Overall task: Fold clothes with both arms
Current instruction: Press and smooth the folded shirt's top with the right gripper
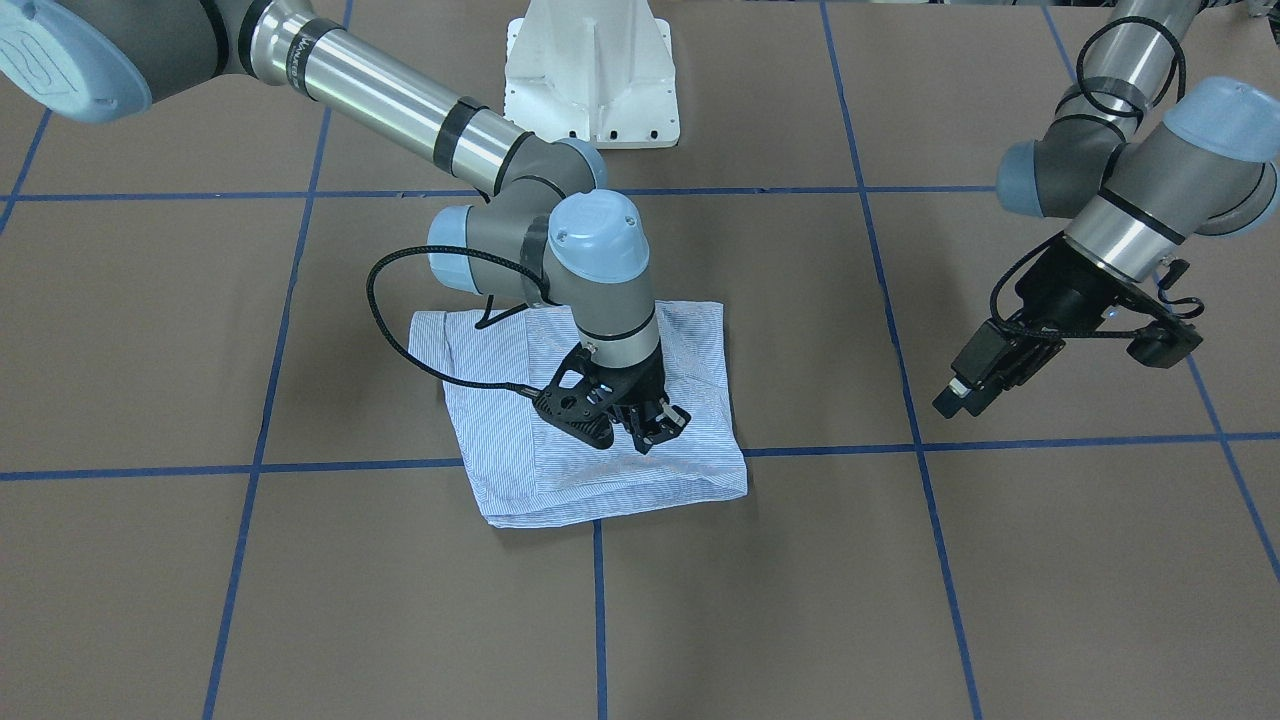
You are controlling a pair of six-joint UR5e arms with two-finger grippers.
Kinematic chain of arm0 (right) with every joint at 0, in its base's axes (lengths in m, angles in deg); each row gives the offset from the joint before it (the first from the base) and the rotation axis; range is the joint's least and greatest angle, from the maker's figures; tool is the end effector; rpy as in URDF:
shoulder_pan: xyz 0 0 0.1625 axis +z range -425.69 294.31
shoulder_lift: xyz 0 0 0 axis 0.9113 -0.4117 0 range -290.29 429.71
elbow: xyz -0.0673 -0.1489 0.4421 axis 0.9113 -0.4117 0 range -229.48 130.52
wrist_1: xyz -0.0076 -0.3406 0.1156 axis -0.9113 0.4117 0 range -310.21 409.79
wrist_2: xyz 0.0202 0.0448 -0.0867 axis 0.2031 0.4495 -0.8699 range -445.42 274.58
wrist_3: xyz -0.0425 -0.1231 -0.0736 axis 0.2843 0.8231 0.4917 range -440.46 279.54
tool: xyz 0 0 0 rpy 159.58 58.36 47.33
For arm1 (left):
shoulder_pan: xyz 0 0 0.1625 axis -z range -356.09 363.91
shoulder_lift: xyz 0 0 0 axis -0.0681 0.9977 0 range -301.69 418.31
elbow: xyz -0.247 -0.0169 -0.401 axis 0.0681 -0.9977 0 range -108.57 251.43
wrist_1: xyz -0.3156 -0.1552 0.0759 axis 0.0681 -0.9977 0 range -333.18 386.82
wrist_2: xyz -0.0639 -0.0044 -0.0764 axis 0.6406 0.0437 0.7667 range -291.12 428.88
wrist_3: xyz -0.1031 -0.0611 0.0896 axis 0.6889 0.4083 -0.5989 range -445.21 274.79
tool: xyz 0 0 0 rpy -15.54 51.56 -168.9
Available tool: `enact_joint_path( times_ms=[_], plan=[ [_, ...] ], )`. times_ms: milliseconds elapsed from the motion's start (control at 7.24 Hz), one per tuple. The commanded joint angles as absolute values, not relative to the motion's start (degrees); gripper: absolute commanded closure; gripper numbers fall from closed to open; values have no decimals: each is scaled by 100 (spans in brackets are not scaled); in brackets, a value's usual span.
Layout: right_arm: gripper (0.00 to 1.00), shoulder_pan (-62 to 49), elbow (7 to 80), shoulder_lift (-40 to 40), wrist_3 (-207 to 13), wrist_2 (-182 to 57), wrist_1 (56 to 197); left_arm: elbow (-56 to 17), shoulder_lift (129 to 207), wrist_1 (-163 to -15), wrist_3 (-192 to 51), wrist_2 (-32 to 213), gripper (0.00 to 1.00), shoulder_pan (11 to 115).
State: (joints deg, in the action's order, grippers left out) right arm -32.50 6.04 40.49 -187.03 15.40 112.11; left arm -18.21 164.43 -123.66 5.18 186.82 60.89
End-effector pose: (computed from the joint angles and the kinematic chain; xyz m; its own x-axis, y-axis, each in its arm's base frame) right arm -0.6859 -0.5743 0.2504 0.3546 0.5667 0.7437 -0.5338 0.7757 -0.3366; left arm 0.2763 -0.5414 0.4590 0.1263 -0.2053 -0.9705 0.4937 0.8616 -0.1180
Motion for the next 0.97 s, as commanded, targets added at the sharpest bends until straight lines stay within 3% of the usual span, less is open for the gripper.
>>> enact_joint_path(
  times_ms=[0, 276, 829],
  plan=[
    [100, -3238, -180, 4272, -18663, 1338, 10728, -1892, 16422, -12347, 523, 18752, 35, 6138],
    [100, -2984, -874, 4622, -18645, 1301, 10377, -1883, 16422, -12347, 523, 18779, 35, 6147],
    [100, -2771, -975, 5028, -18680, 1574, 10340, -1892, 16334, -12365, 514, 18788, 35, 6147]
  ],
)
